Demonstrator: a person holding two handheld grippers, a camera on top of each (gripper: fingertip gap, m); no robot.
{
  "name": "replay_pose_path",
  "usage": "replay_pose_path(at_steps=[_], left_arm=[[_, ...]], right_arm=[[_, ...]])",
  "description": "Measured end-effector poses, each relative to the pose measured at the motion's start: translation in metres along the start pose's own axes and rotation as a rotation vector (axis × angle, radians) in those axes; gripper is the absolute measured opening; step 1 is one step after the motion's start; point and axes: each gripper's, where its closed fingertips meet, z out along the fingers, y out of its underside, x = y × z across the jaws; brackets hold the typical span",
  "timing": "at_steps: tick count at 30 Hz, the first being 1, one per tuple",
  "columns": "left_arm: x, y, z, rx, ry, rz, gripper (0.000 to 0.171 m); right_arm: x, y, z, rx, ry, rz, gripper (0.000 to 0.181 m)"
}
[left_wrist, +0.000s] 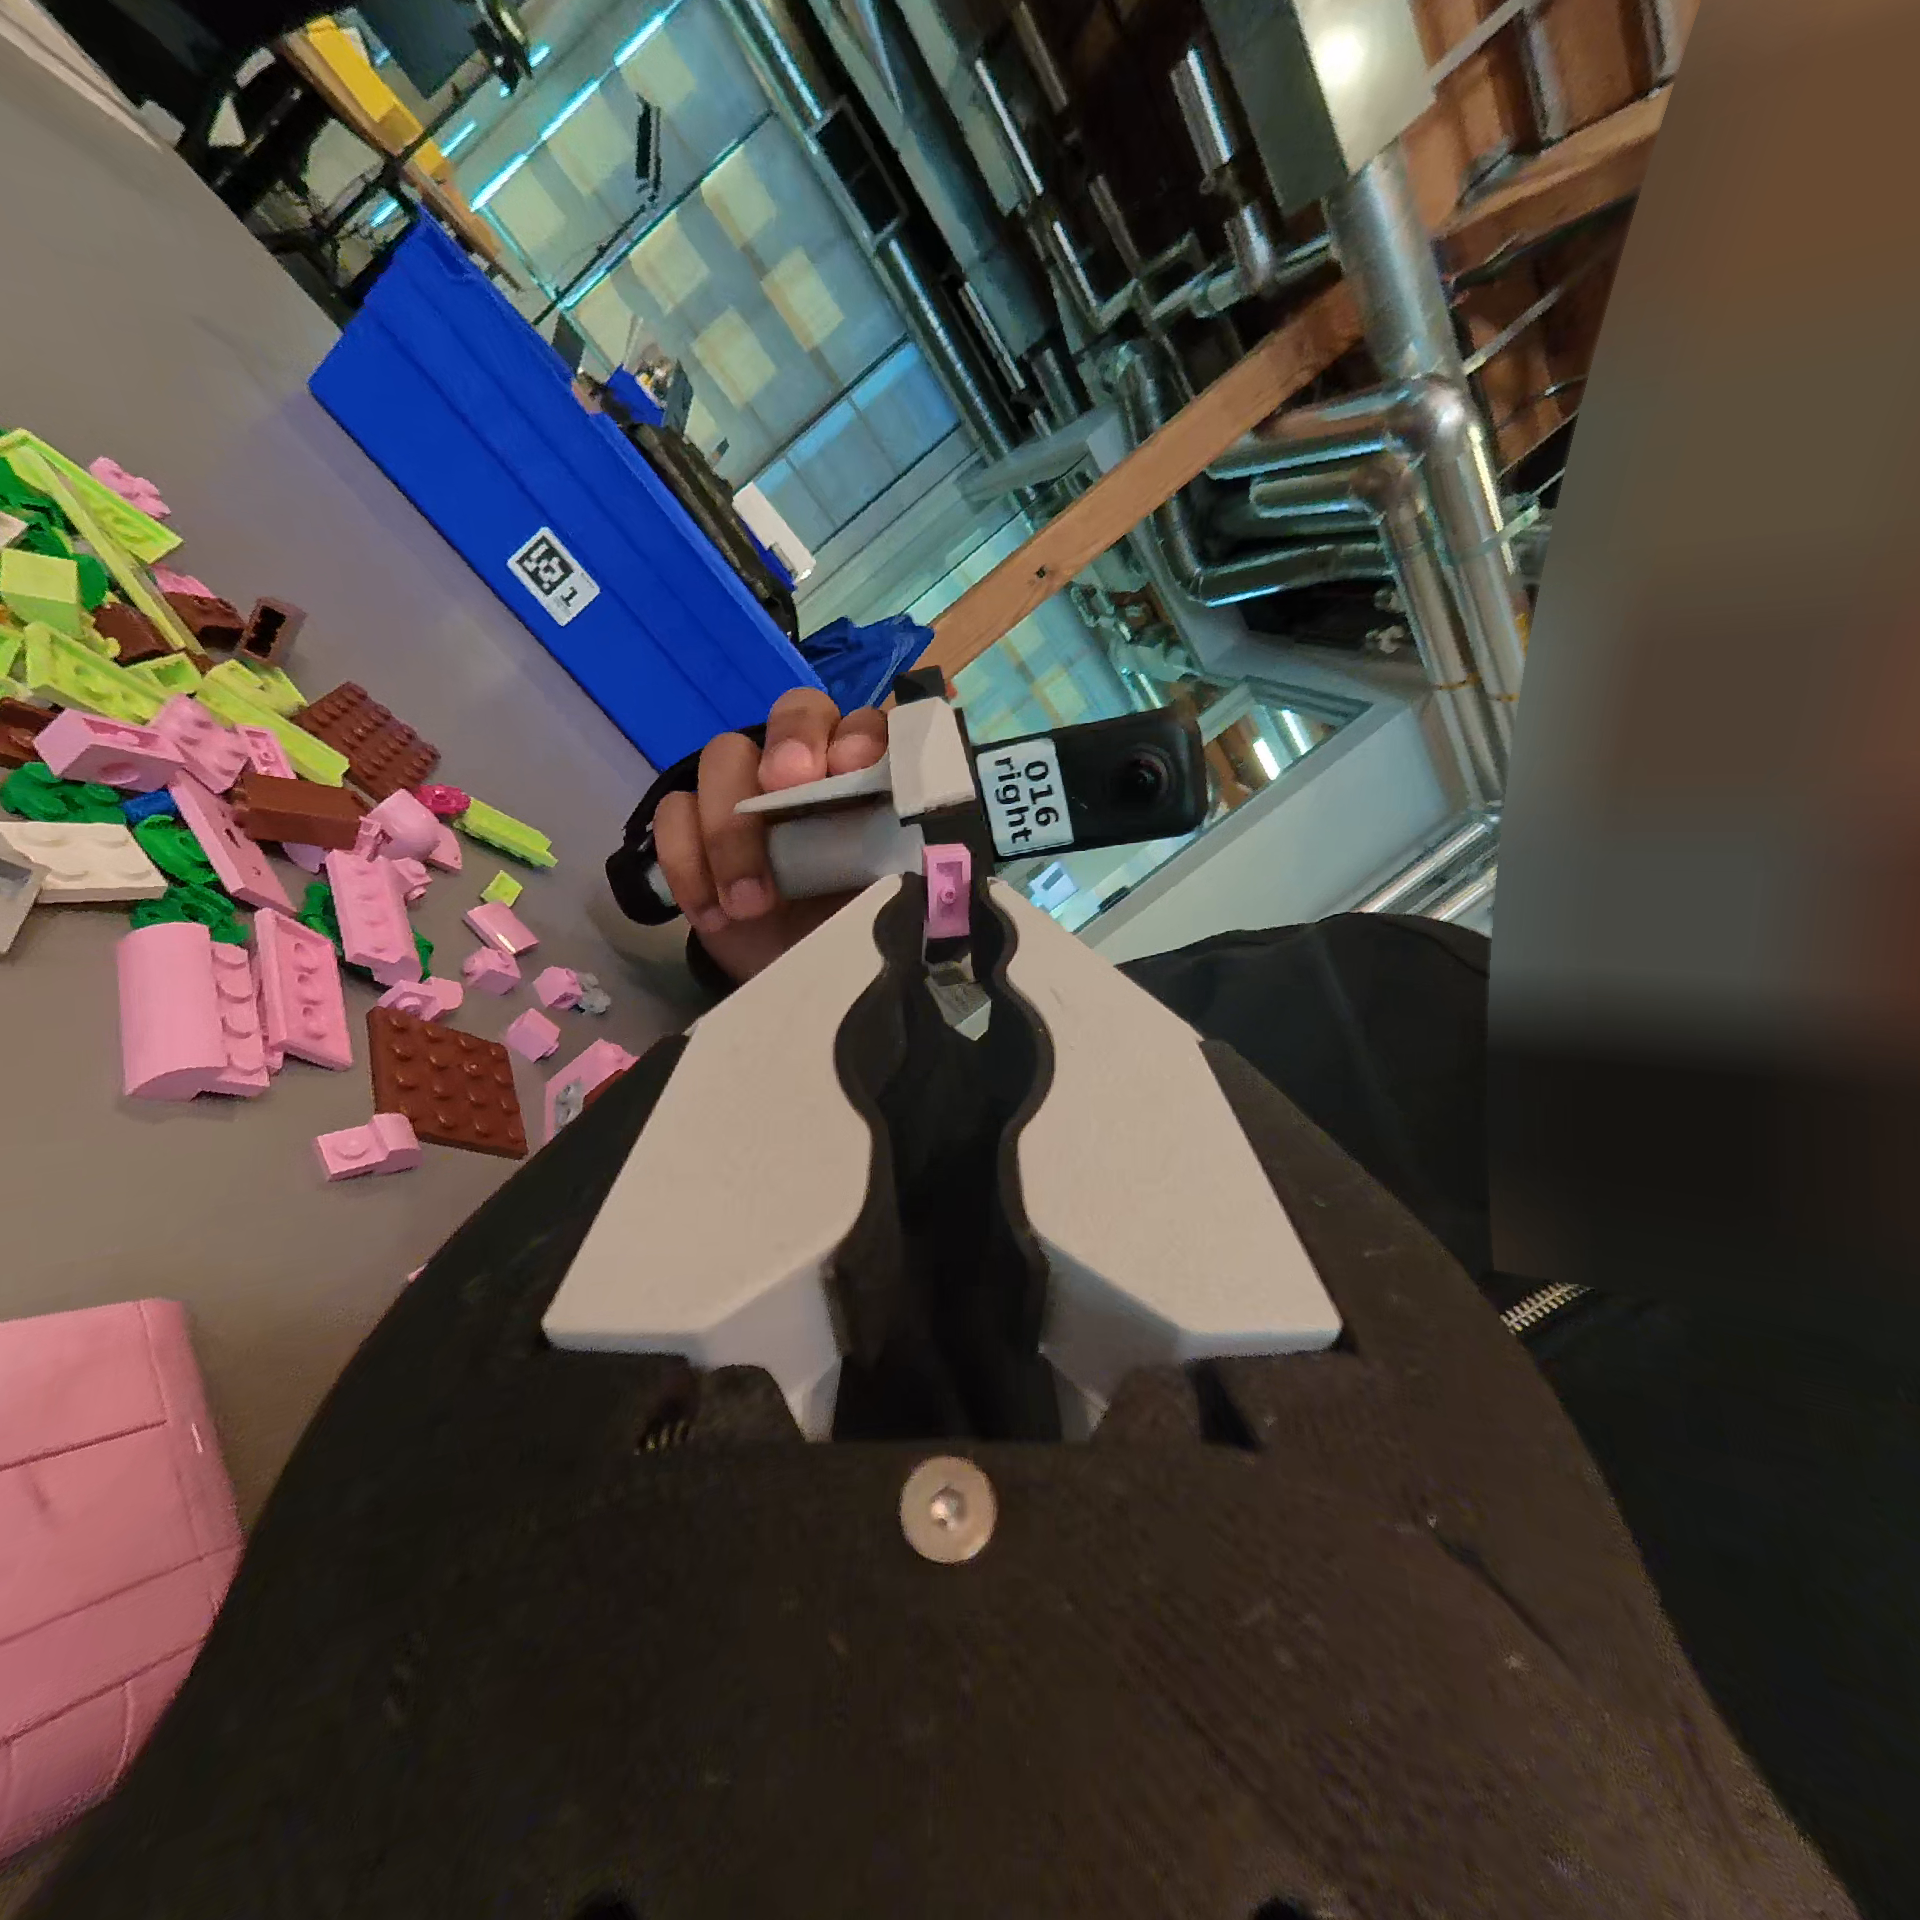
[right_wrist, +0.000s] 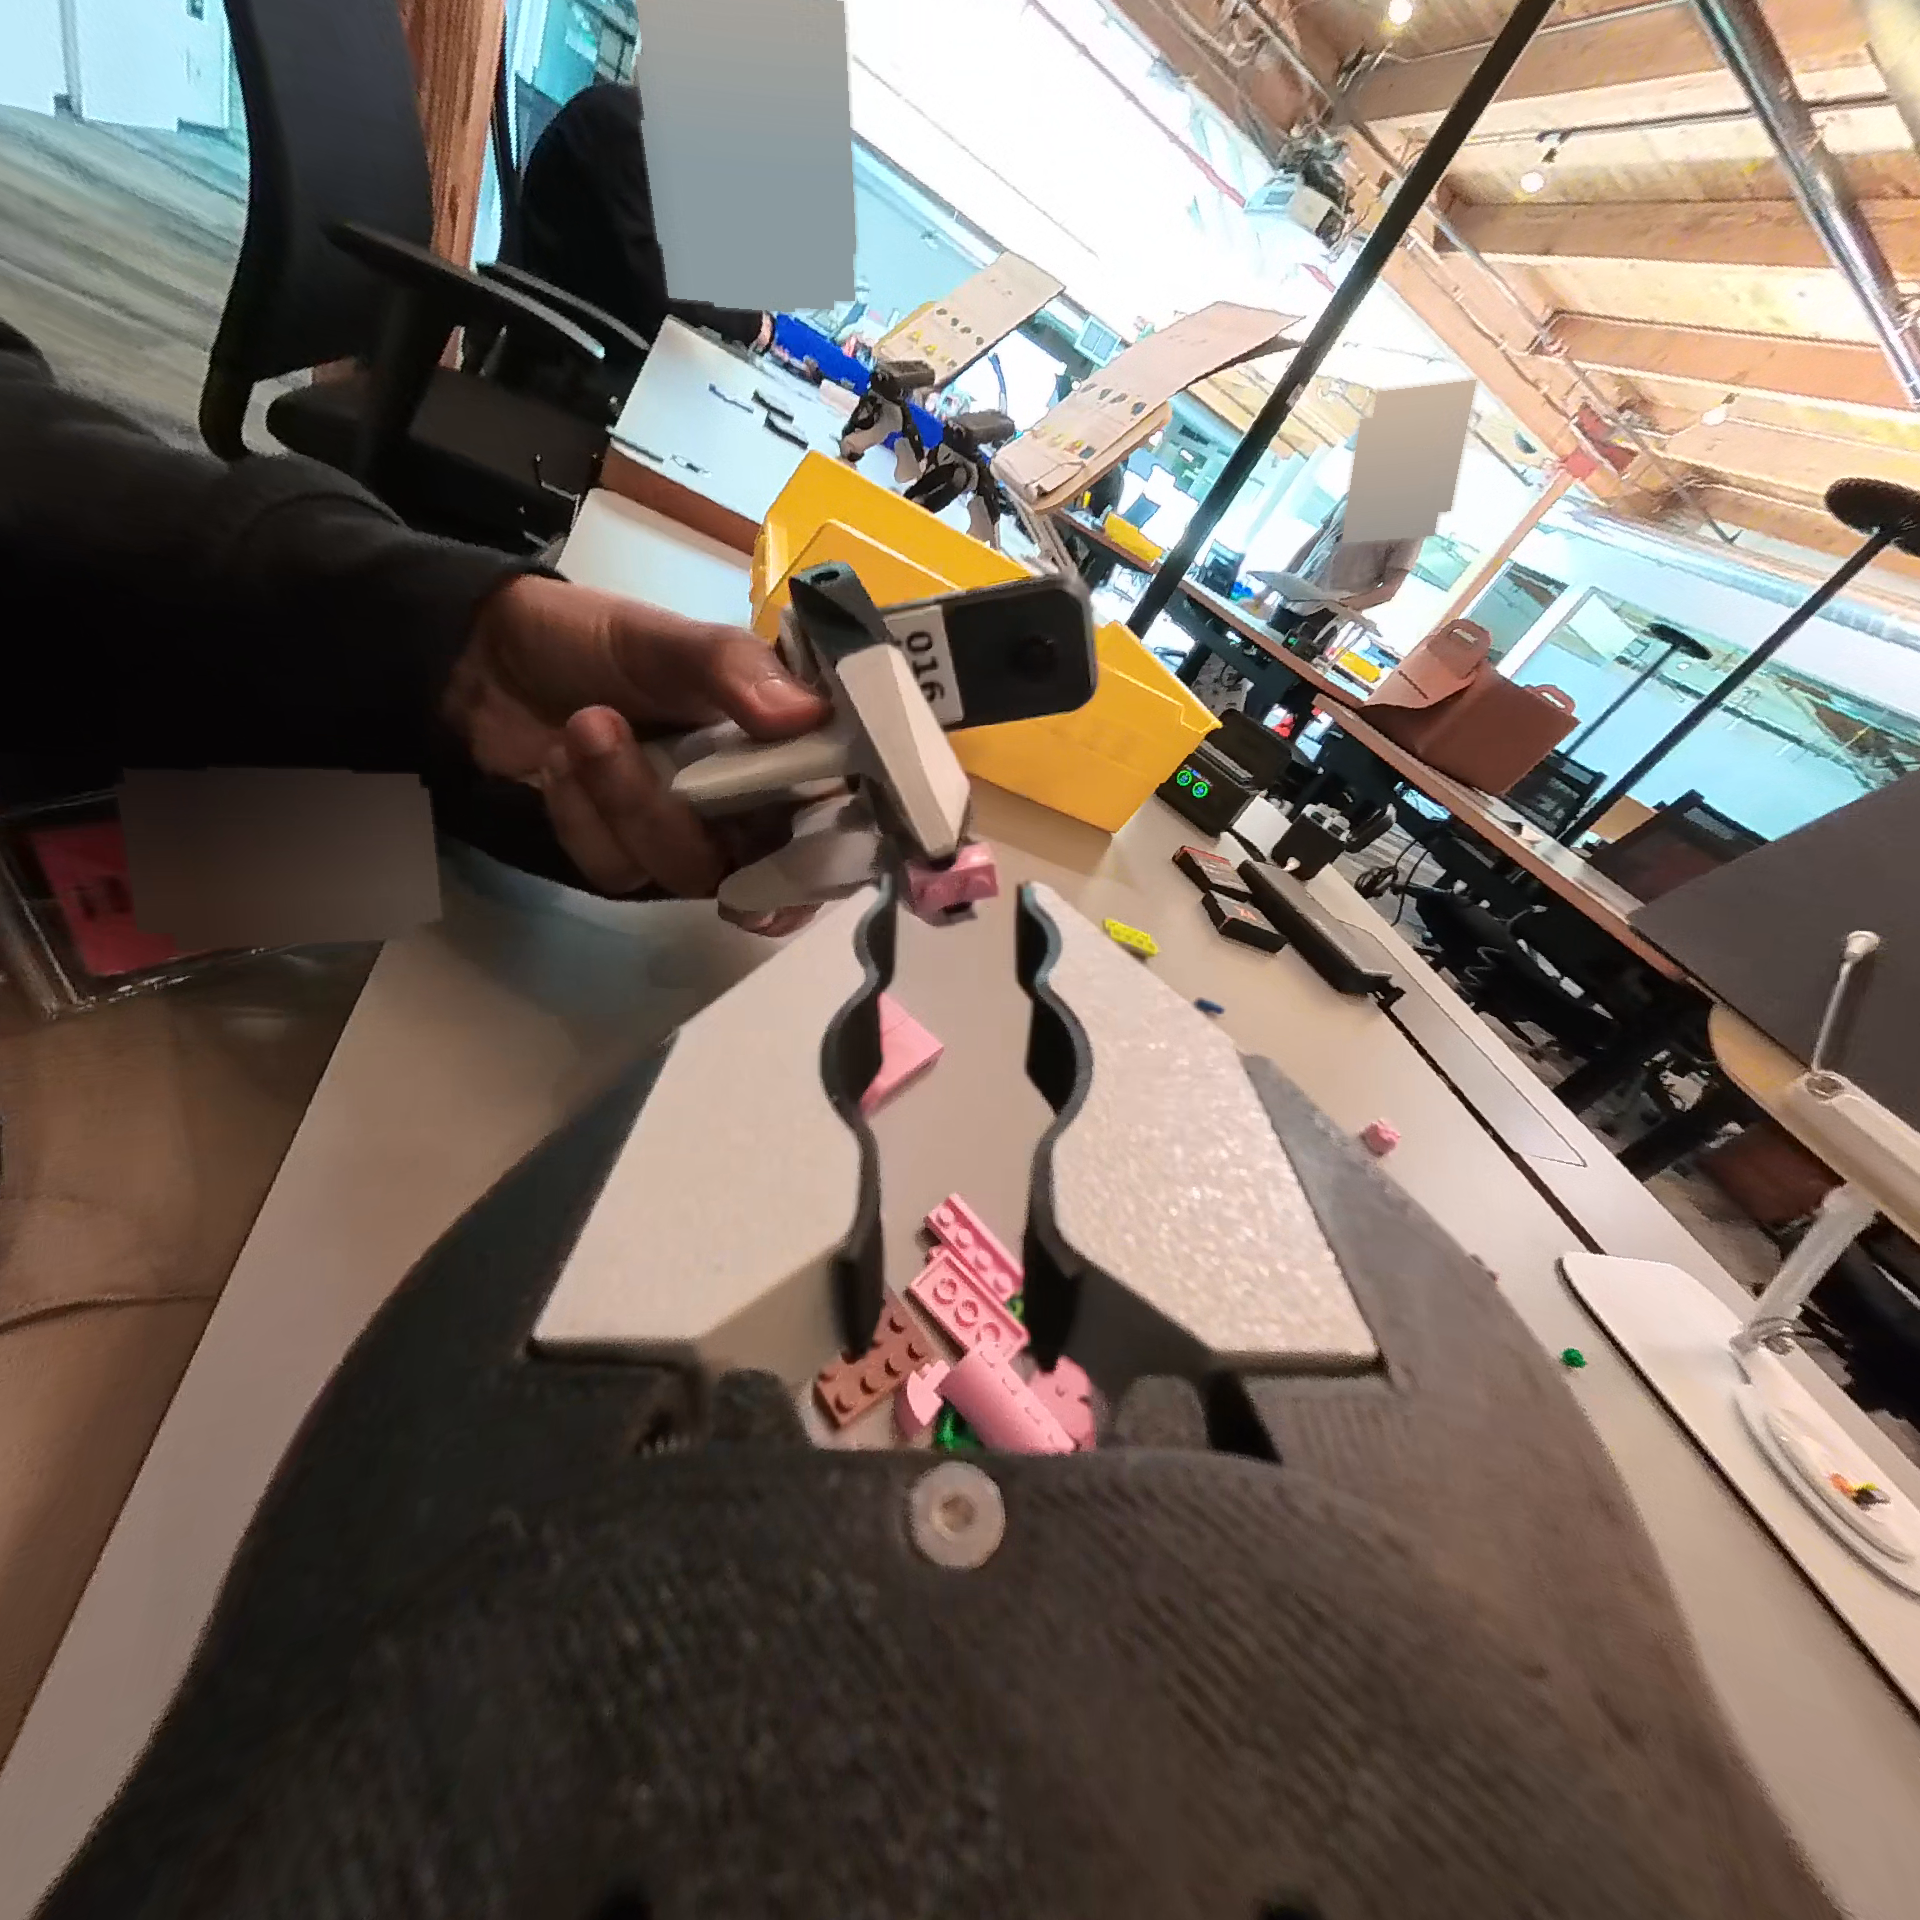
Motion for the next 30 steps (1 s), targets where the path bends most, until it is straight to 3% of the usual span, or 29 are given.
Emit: replay_pose_path(at_steps=[6,13,17,30], left_arm=[[0.0052,0.0049,0.0026,-0.026,0.058,-0.034,0.005],[0.0069,0.0054,0.0026,-0.023,0.101,-0.078,0.005],[0.0055,0.0049,0.0008,-0.022,0.103,-0.087,0.005],[0.004,0.0053,0.0015,-0.023,0.077,-0.086,0.005]], right_arm=[[-0.0043,-0.0052,-0.0011,0.037,-0.038,0.036,0.022],[-0.0053,-0.0051,-0.0009,0.02,-0.017,-0.023,0.013],[-0.003,-0.0086,-0.001,0.045,0.008,-0.035,0.019],[-0.0061,-0.0073,-0.0026,0.021,0.002,-0.081,0.012]])
